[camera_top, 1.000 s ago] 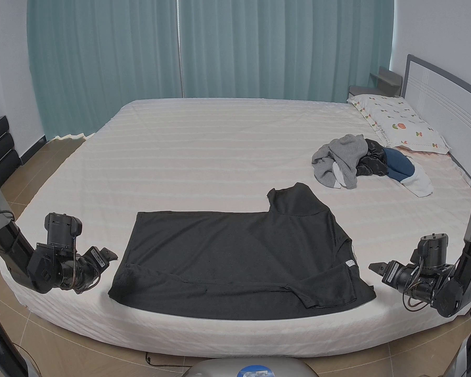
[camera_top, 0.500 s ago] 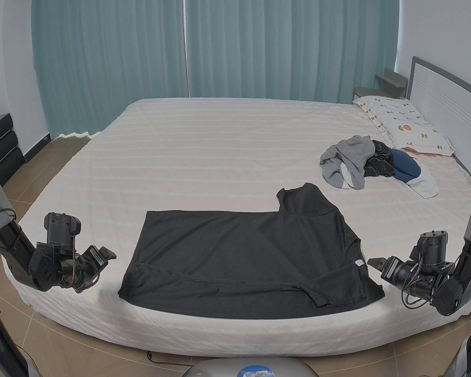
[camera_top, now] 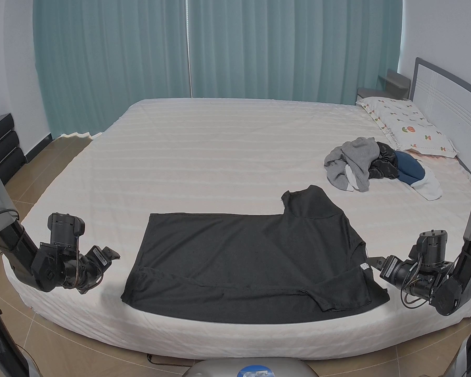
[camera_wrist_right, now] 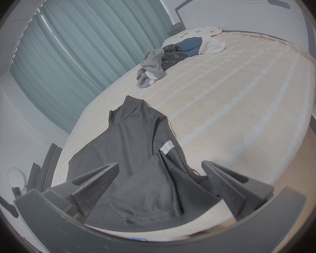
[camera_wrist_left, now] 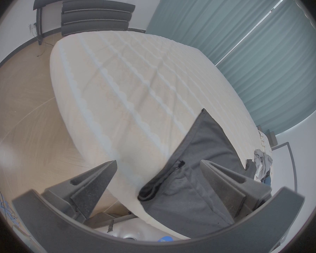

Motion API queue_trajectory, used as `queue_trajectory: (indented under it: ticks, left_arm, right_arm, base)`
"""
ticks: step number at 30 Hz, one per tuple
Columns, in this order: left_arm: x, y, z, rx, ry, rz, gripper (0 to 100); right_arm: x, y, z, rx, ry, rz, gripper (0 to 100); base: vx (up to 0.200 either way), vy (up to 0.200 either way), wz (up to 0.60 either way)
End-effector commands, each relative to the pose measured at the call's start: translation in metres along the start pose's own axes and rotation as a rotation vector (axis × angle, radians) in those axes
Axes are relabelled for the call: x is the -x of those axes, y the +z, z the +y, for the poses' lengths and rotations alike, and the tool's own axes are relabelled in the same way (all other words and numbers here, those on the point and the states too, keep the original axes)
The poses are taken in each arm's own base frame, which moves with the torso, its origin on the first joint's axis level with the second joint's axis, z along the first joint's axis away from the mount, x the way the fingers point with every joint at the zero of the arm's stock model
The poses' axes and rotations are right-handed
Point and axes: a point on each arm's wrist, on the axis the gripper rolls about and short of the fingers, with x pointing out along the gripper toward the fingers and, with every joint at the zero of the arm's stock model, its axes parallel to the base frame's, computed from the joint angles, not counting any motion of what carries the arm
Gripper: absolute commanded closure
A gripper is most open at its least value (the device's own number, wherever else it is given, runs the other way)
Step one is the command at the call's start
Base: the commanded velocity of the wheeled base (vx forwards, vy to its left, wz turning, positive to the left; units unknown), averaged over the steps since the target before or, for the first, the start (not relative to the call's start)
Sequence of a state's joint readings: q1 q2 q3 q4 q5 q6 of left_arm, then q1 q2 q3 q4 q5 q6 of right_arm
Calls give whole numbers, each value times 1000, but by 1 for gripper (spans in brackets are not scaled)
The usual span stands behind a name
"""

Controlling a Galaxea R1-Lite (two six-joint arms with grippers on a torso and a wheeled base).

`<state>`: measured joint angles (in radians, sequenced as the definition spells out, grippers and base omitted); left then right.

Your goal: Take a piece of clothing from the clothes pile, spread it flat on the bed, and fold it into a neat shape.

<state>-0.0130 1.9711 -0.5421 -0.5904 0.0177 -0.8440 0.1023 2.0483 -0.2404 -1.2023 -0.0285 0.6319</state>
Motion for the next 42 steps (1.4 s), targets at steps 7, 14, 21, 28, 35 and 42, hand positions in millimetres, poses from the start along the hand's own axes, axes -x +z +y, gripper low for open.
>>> queue_trajectory:
  ticks: [7,14,21,28,35,42]
  left_arm:
    - [-7,3,-4,42,-5,0,0]
    - [-9,2,-5,54,-4,1,0]
    - [-8,1,-6,49,-12,-2,0]
    - [-7,0,-7,46,-15,-1,0]
    - [-7,-1,-8,42,-17,2,0]
    - [-7,-2,-10,39,-22,3,0]
  right_arm:
    - [-2,1,3,-44,14,0,0]
    - [-2,0,4,-42,16,1,0]
    - [-2,0,3,-42,14,4,0]
    - [-2,-3,6,-37,23,12,0]
    - [-2,-3,7,-35,27,11,0]
    - [-3,-4,7,-42,28,16,0]
  base:
    - [0,0,0]
    - [0,-143,0]
    - [0,-29,0]
    - [29,0,0]
    - [200,0,0]
    - [29,0,0]
